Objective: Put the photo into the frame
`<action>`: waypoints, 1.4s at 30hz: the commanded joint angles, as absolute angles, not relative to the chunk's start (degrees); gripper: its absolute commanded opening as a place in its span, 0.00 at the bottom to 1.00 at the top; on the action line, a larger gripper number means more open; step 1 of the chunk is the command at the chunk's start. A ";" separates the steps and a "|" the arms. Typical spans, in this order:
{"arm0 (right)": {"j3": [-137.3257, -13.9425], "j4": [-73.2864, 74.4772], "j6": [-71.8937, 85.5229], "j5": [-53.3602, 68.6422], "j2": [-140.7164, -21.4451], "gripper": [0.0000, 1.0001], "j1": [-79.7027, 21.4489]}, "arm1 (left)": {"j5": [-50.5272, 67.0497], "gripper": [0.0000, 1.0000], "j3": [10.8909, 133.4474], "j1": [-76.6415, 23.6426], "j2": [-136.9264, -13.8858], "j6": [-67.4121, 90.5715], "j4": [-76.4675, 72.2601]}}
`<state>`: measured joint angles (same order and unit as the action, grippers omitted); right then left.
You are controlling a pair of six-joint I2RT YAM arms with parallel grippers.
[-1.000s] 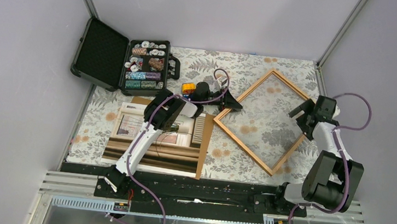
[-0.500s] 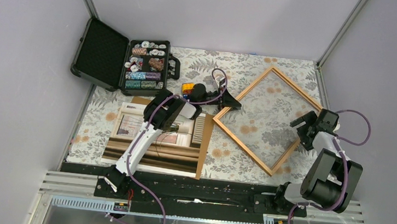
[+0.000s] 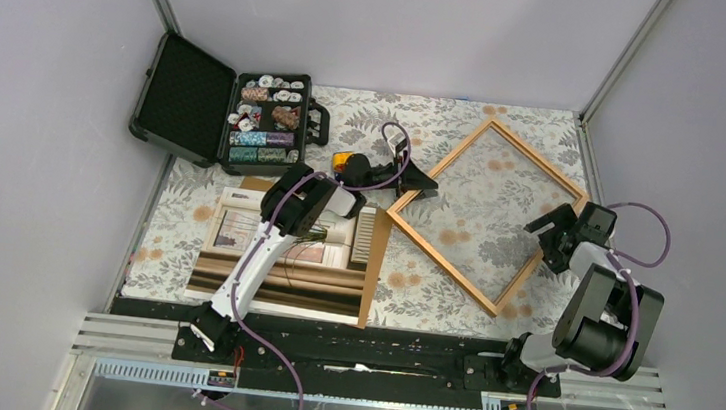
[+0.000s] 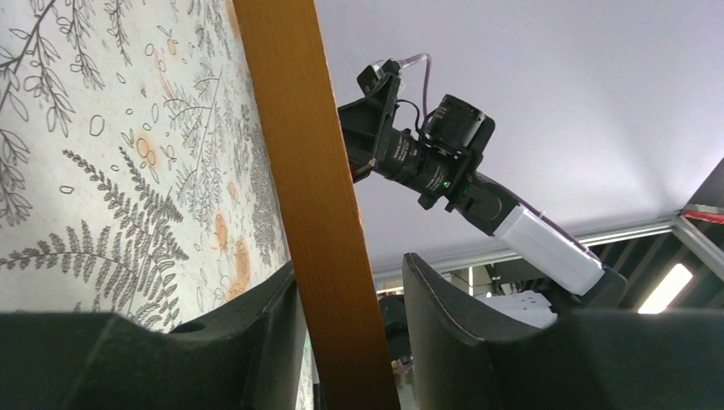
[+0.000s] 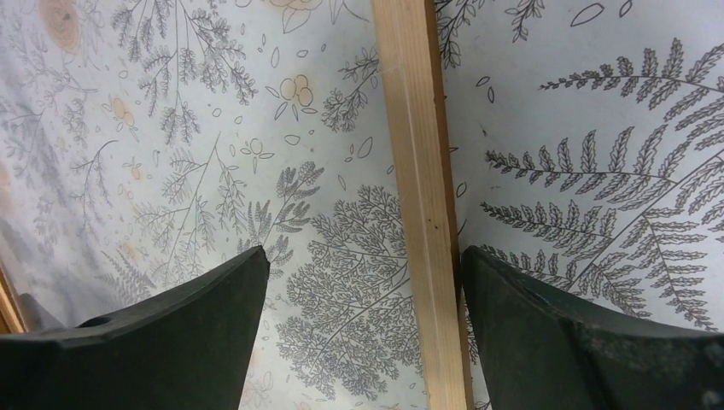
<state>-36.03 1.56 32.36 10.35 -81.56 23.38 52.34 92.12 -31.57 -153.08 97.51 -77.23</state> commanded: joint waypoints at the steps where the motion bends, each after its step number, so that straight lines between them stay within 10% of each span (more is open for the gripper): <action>1: -36.42 -1.27 32.57 12.22 -82.67 0.90 23.20 | 51.94 0.50 92.30 -31.98 -151.76 96.59 -85.61; 15: -35.08 -4.29 33.40 15.51 -86.70 0.90 23.20 | 49.90 0.33 92.61 -32.34 -153.28 99.76 -91.10; 42: -39.29 10.26 26.55 8.68 -75.32 0.83 22.50 | 49.67 0.30 90.85 -31.18 -153.19 98.06 -87.80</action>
<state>-38.94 10.50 27.90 8.67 -77.93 23.00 50.94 91.59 -31.53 -153.71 100.33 -79.22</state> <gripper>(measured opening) 0.858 0.344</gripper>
